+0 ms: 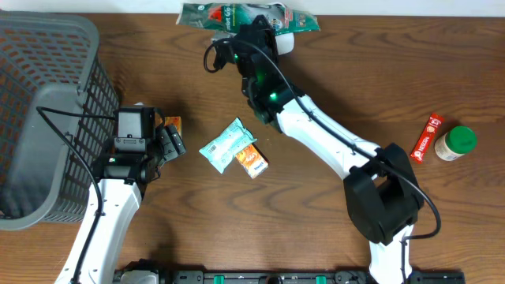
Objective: Scan the item barcode
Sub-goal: 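Hold the glove pack against the white scanner with the right gripper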
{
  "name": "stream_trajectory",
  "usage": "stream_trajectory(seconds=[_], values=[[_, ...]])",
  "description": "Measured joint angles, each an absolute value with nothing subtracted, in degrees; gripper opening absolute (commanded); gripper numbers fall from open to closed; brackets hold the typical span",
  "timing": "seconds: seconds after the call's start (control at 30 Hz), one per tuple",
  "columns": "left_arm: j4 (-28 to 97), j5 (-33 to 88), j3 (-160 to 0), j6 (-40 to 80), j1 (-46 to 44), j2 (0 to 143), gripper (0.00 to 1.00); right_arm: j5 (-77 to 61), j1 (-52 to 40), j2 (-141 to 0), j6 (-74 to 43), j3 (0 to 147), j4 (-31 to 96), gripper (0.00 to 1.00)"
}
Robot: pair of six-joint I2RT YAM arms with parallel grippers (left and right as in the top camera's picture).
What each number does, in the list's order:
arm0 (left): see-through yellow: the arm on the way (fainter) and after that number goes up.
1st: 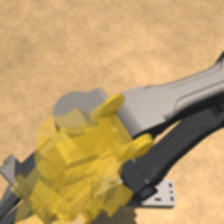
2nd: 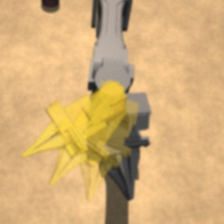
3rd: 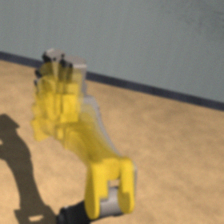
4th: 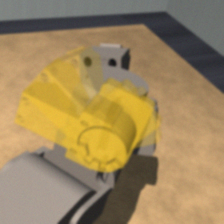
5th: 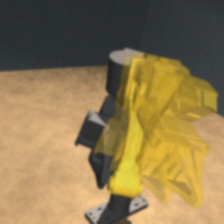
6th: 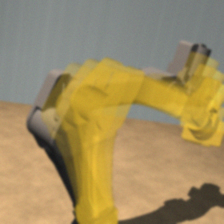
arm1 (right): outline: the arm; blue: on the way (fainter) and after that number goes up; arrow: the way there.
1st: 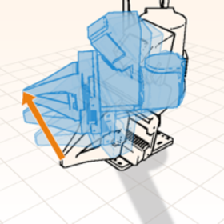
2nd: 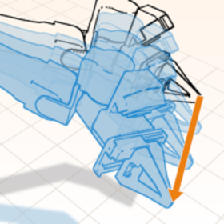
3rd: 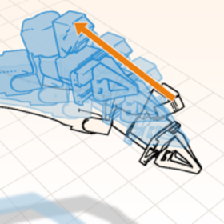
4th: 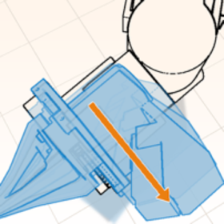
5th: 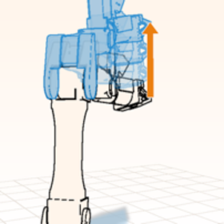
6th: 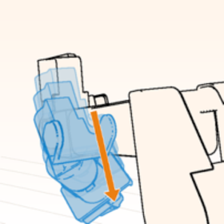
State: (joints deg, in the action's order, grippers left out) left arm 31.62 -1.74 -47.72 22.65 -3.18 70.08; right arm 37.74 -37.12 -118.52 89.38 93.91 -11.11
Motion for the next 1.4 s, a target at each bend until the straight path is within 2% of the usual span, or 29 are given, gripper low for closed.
stream_trajectory(seconds=[0.23, 0.57, 0.77, 1.07, 1.4], values=[[31.6, -1.7, -47.7, 22.7, -3.2, 70.1, 0.87, 28.3, -32.7, -125.2, 84.4, 95.9, -15.3, 0.01], [31.6, -1.7, -47.7, 22.7, -3.2, 70.1, 0.87, 23.9, -31.7, -144.2, 83.1, 114.9, -17.2, 0.01], [31.6, -1.7, -47.7, 22.7, -3.2, 70.1, 0.87, 23.8, -31.7, -146.1, 81.0, 115.3, -13.0, 0.01], [31.6, -1.7, -47.7, 22.7, -3.2, 70.1, 0.87, 21.2, -31.7, -146.2, 62.7, 115.7, -3.8, 0.01], [31.6, -1.7, -47.7, 22.7, -3.2, 70.1, 0.87, 18.6, -31.7, -146.3, 54.1, 115.7, -4.2, 0.01]])
